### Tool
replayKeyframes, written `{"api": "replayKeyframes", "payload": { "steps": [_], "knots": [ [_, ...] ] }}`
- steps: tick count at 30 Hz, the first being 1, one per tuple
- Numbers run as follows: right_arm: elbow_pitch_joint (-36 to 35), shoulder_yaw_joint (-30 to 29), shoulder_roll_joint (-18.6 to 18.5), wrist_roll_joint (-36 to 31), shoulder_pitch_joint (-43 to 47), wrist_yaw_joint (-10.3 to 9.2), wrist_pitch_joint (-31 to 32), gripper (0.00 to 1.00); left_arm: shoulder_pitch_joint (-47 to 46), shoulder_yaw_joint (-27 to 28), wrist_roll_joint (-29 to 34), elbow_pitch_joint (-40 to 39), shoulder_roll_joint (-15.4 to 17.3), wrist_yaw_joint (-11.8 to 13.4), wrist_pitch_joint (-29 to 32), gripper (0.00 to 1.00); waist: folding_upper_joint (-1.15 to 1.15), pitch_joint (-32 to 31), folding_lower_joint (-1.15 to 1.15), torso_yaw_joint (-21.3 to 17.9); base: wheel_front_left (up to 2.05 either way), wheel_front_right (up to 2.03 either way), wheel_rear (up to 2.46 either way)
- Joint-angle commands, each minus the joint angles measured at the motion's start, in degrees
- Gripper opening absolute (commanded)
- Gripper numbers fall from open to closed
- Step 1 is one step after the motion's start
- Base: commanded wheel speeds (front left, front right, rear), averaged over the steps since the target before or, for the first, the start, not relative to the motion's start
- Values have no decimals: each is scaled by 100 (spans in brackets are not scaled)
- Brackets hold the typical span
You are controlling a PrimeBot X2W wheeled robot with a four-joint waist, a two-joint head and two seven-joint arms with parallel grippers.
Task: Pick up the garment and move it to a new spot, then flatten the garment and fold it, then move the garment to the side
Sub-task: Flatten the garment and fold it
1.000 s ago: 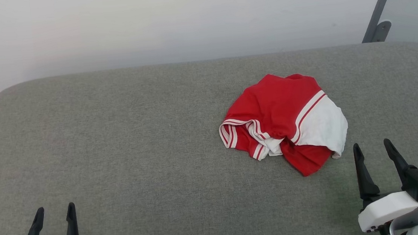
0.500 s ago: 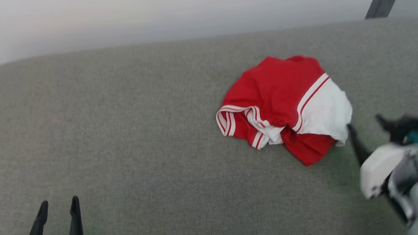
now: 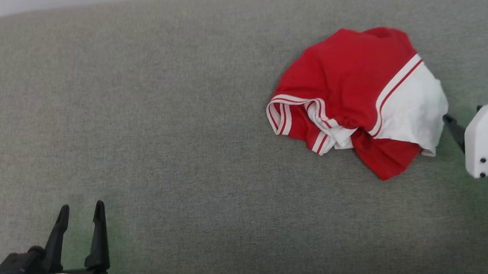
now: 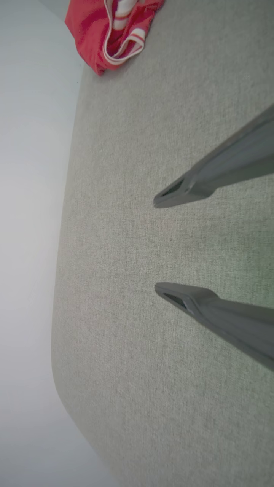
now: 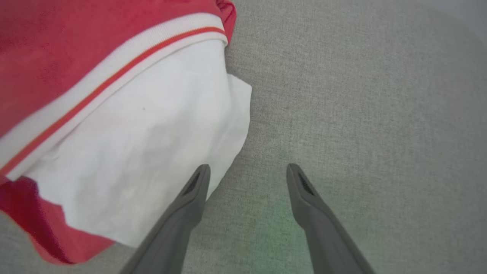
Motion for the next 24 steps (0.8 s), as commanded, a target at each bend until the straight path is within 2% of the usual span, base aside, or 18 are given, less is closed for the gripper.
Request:
{"api": "replayKeyframes", "payload": {
  "steps": [1, 11, 12, 13, 15, 16, 24],
  "knots": [
    [-12, -27, -38, 15, -93, -10, 51, 100, -100, -22, -25, 9, 27, 5, -28, 100, 0, 124, 0, 70, 0, 0, 0],
    [238, 60, 94, 74, -343, -11, 630, 100, -408, -161, -233, 57, 151, 4, -28, 100, 0, 548, 0, 162, 0, 0, 0],
    [256, 55, 116, 71, -346, -11, 650, 78, -429, -158, -249, 61, 162, 4, -28, 100, 0, 567, 0, 159, 0, 0, 0],
    [270, 70, 129, 76, -342, -11, 666, 48, -444, -153, -261, 66, 174, 4, -28, 100, 0, 580, 0, 155, 0, 0, 0],
    [263, 96, 131, 108, -334, -11, 680, 4, -451, -172, -274, 89, 197, 4, -28, 100, 0, 593, 0, 142, 0, 0, 0],
    [250, 64, 137, 135, -338, -11, 626, 0, -452, -183, -282, 100, 209, 4, -28, 100, 0, 595, 0, 129, 0, 0, 0],
    [109, -485, 12, 51, -297, -13, 245, 0, -466, -254, -317, 124, 301, 4, -28, 100, 0, 538, 0, -37, 0, 0, 0]
  ]
}}
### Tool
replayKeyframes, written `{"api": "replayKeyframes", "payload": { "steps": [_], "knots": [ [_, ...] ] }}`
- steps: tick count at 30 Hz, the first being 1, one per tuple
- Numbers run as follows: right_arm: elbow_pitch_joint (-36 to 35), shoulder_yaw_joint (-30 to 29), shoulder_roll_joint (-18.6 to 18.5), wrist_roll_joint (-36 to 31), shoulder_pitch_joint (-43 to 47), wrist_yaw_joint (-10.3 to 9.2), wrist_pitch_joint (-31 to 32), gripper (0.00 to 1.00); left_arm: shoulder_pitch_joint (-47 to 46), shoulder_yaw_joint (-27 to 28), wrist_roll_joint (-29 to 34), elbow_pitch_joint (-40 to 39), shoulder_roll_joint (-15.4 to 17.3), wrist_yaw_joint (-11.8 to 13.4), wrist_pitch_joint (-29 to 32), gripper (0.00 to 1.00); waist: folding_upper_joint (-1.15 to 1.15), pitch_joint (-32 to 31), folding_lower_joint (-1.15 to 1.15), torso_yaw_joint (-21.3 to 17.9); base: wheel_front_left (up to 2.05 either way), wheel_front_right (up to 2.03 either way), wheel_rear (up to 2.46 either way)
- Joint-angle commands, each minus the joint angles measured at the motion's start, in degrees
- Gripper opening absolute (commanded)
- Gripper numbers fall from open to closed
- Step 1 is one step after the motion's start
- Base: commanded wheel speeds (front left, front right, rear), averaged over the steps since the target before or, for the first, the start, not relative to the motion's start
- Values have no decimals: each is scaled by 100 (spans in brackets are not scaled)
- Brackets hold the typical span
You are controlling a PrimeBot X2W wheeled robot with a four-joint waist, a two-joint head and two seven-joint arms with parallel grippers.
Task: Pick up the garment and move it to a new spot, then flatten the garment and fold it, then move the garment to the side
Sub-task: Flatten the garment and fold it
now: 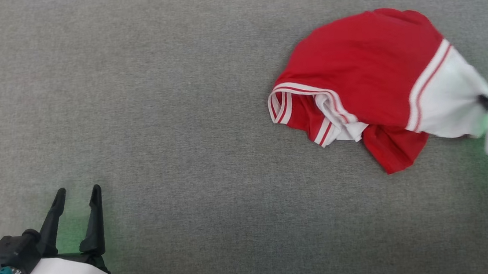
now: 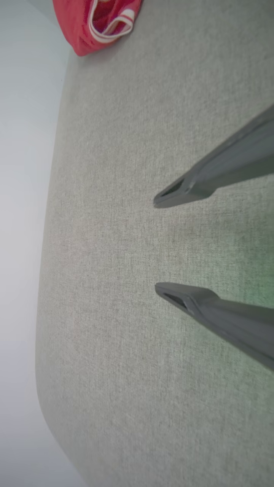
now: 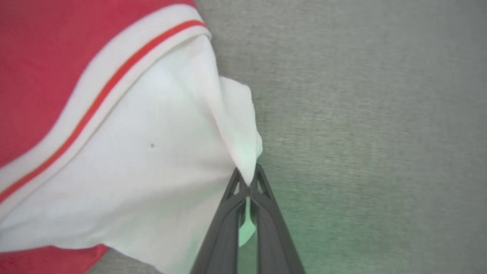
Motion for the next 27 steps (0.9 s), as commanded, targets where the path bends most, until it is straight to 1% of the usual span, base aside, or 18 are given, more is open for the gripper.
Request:
{"api": "replayKeyframes", "payload": {
  "steps": [1, 7, 8, 11, 20, 21, 23, 25, 27],
  "knots": [
    [-25, -155, -63, -70, 70, -16, -71, 0, -40, 3, -79, -20, 42, 4, -28, 100, 0, -14, 0, -42, 0, 0, 0],
    [-236, -1120, -302, -534, 274, -15, -276, 0, -49, -61, -97, -93, 139, 4, -28, 100, 0, 37, 0, -140, 0, 0, 0],
    [-249, -1522, -367, -737, 336, -15, -354, 0, -67, -95, -90, -105, 169, 4, -28, 100, 0, 60, 0, -149, 0, 0, 0],
    [-232, -2044, -399, -1099, 436, -15, -468, 0, -88, -133, -105, -115, 209, 4, -28, 100, 0, 95, 0, -157, 0, 0, 0],
    [-196, -3388, -45, -2583, 455, -15, -810, 0, -160, -185, -136, -94, 319, 4, -28, 100, 0, 173, 0, -159, 0, 0, 0],
    [-196, -3388, -45, -2583, 455, -15, -810, 0, -160, -185, -136, -94, 319, 4, -28, 100, 0, 173, 0, -159, 0, 0, 0],
    [-129, -3605, 57, -2862, 421, -15, -887, 0, -192, -192, -147, -89, 351, 4, -28, 100, 0, 188, 0, -155, 0, 0, 0],
    [-57, -3694, 268, -2959, 378, -15, -956, 0, -215, -187, -158, -79, 377, 4, -28, 100, 0, 192, 0, -161, 0, 0, 0],
    [14, -3779, 364, -3006, 291, -15, -1101, 0, -243, -206, -131, -82, 403, 4, -28, 100, 0, 210, 0, -189, 0, 0, 0]
  ]
}}
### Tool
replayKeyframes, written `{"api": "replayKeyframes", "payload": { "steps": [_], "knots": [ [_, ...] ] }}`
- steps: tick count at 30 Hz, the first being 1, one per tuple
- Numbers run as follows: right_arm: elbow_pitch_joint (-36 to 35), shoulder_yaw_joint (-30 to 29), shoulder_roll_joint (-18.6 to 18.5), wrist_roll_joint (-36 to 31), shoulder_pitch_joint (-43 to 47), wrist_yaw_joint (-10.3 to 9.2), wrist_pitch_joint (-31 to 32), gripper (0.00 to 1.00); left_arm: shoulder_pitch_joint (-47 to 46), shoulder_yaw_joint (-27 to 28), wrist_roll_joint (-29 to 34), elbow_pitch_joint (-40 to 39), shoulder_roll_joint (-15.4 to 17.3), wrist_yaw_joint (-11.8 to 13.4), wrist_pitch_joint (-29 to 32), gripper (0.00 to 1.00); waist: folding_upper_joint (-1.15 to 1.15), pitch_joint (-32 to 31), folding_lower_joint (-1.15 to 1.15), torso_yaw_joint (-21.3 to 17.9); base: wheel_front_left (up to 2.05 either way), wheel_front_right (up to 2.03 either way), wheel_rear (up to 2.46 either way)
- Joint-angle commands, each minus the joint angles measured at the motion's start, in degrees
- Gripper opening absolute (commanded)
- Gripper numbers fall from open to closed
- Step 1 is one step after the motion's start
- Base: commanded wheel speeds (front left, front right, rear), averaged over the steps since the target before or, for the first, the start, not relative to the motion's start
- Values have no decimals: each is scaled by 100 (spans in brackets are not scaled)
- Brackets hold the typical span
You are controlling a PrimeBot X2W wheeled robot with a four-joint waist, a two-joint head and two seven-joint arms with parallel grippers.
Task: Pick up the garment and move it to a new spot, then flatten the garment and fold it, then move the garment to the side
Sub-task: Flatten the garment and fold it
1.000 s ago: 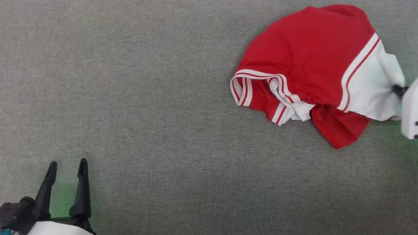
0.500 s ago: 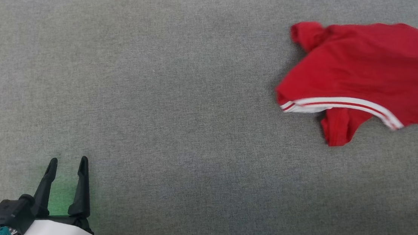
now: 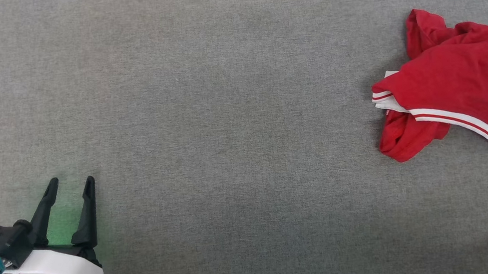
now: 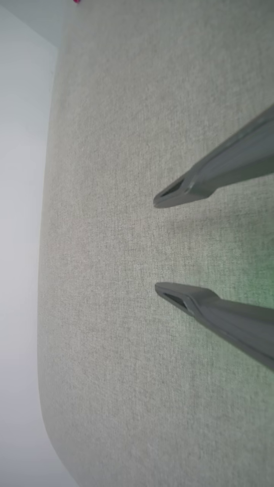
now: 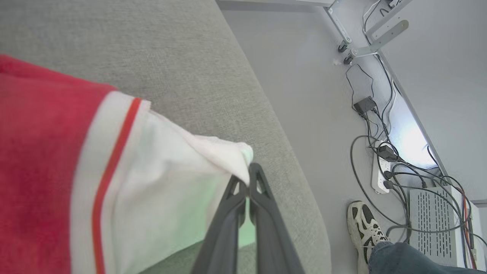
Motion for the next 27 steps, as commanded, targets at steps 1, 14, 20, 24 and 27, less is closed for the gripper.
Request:
{"api": "replayKeyframes", "payload": {
  "steps": [1, 14, 20, 24, 27],
  "knots": [
    [33, -63, 8, -64, -91, -15, -155, 6, -121, -59, 35, -13, 30, 4, -28, 100, 0, 7, 0, -28, 0, 0, 0],
    [-573, 338, 803, 88, 101, -13, -1968, 100, -1315, -1111, -309, -551, 1210, 4, -28, 100, 0, -171, 0, -750, 0, 0, 0],
    [-988, 1219, 1264, 353, 359, -14, -2678, 100, -2510, -2735, -1002, -788, 2089, 4, 181, 100, 0, -170, 0, -1477, 0, 0, 0],
    [-1059, 1808, 1352, 661, 561, -14, -2957, 100, -3534, -3941, -2096, -858, 2325, 4, 1037, 100, 0, -103, 0, -1904, 0, 0, 0],
    [-967, 2193, 1349, 1045, 676, -14, -3125, 100, -4206, -4644, -2981, -728, 2364, 4, 1879, 100, 0, -23, 0, -2201, 0, 0, 0]
  ]
}}
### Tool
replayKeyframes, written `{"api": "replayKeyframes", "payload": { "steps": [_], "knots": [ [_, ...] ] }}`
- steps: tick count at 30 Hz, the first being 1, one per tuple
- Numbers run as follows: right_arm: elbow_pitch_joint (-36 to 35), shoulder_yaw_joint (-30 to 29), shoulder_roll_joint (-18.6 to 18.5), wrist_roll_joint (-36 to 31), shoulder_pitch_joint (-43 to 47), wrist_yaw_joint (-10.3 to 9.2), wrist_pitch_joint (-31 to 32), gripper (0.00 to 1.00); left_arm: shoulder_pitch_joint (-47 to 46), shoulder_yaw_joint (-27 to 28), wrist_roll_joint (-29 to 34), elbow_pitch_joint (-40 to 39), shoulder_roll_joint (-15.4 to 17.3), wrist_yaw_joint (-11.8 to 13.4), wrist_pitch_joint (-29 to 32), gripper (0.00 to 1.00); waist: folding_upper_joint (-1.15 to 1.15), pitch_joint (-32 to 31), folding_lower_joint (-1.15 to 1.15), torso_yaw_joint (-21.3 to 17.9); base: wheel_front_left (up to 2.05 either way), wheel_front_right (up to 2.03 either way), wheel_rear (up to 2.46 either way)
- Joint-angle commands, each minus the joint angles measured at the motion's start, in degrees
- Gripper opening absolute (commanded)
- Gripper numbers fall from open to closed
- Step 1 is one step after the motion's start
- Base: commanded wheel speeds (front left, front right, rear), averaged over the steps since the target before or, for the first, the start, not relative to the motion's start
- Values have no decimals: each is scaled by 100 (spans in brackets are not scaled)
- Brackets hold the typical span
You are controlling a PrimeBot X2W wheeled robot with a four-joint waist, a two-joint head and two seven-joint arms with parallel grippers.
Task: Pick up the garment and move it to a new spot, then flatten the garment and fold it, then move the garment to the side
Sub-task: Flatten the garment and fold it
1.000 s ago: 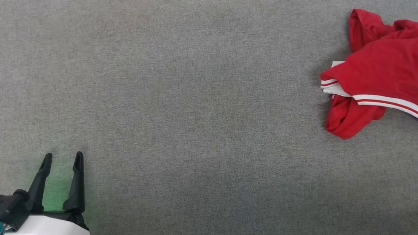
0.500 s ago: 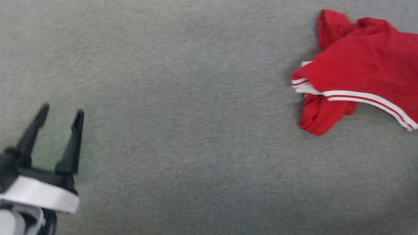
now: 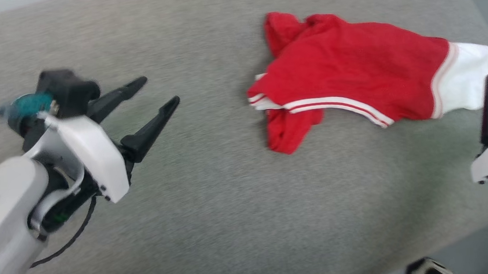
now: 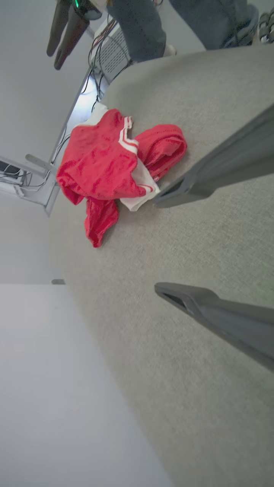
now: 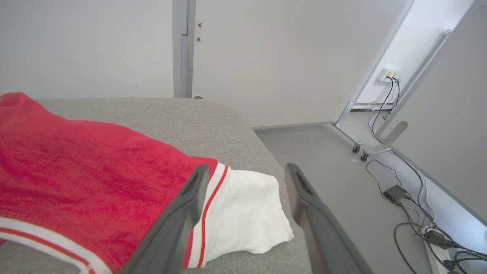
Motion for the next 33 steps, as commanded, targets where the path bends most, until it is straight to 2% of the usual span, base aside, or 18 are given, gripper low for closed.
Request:
{"api": "replayKeyframes", "payload": {
  "steps": [1, 6, 10, 20, 25, 26, 27, 28, 29, 33],
  "knots": [
    [37, 156, 8, 170, 90, -13, -134, 100, -266, -293, -594, 128, -16, 4, 500, 100, 0, 124, 0, -432, 0, 0, 0],
    [156, 405, 13, 485, 237, -13, -372, 100, -912, -1021, -1773, 280, 7, 4, 1705, 100, 0, 254, 0, -825, 0, 0, 0],
    [286, 526, 13, 633, 274, -13, -532, 100, -1278, -1329, -2138, 517, -27, 4, 2139, 100, 0, 351, 0, -1062, 0, 0, 0],
    [520, 845, 11, 955, 231, -13, -822, 100, -1680, -1628, -2373, 1083, -334, 4, 1971, 100, 0, 550, 0, -1457, 0, 0, 0],
    [582, 1011, 13, 1098, 233, -13, -896, 100, -1849, -1778, -2213, 1298, -527, 3, 1641, 100, 0, 613, 0, -1609, 0, 0, 0],
    [556, 1021, 14, 1126, 255, -13, -917, 100, -1874, -1826, -2206, 1301, -596, 4, 1595, 85, 0, 632, 0, -1613, 0, 0, 0],
    [532, 1022, 13, 1144, 279, -13, -931, 100, -1895, -1847, -2235, 1311, -644, 4, 1555, 36, 0, 645, 0, -1616, 0, 0, 0],
    [506, 1024, 13, 1154, 309, -13, -938, 100, -1932, -1877, -2236, 1319, -675, 4, 1510, 5, 0, 652, 0, -1618, 0, 0, 0],
    [484, 1032, 13, 1162, 332, -13, -950, 100, -1971, -1907, -2229, 1329, -691, 4, 1470, 0, 0, 659, 0, -1619, 0, 0, 0],
    [422, 1085, 12, 1201, 330, -13, -989, 100, -2109, -2039, -2078, 1305, -677, 4, 1328, 0, 0, 605, 0, -1582, 0, 0, 0]
  ]
}}
